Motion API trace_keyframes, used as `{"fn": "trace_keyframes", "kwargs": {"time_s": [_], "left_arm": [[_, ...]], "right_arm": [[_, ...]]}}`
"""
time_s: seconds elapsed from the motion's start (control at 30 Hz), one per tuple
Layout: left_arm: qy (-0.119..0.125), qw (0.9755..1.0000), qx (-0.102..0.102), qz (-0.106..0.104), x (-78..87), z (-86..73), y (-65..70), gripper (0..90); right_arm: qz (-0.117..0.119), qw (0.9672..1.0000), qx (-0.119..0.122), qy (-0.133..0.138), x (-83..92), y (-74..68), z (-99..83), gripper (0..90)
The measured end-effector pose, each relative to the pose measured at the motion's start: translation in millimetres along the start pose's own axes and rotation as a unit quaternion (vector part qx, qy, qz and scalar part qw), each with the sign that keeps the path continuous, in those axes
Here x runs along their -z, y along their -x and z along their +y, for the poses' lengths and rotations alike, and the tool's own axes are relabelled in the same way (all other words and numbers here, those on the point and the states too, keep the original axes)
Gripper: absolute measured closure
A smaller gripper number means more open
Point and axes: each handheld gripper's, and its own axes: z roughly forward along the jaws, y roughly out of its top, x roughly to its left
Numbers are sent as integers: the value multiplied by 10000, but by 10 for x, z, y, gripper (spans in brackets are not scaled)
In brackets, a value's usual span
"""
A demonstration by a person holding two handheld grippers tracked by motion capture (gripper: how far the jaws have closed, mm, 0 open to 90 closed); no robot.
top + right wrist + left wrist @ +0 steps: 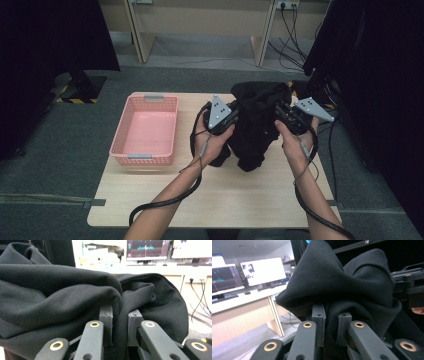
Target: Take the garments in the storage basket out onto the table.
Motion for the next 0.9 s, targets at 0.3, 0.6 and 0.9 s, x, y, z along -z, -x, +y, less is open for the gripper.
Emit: {"fn": "trace_keyframes", "kwargs": {"time_s": [0.3, 0.6, 0.9], "left_arm": [[-538, 9985, 130, -28, -108, -429, 17, 785], [-1116, 9937, 131, -27, -215, -864, 48, 762], [-1523, 9882, 131, -65, -318, -1140, 76, 743]], "right_arm": [[-58, 9984, 124, -556, -133, 18, -439, 786], [-85, 9944, 364, -990, -239, -25, -795, 771], [-87, 9878, 384, -1507, -372, -59, -1232, 763]]}}
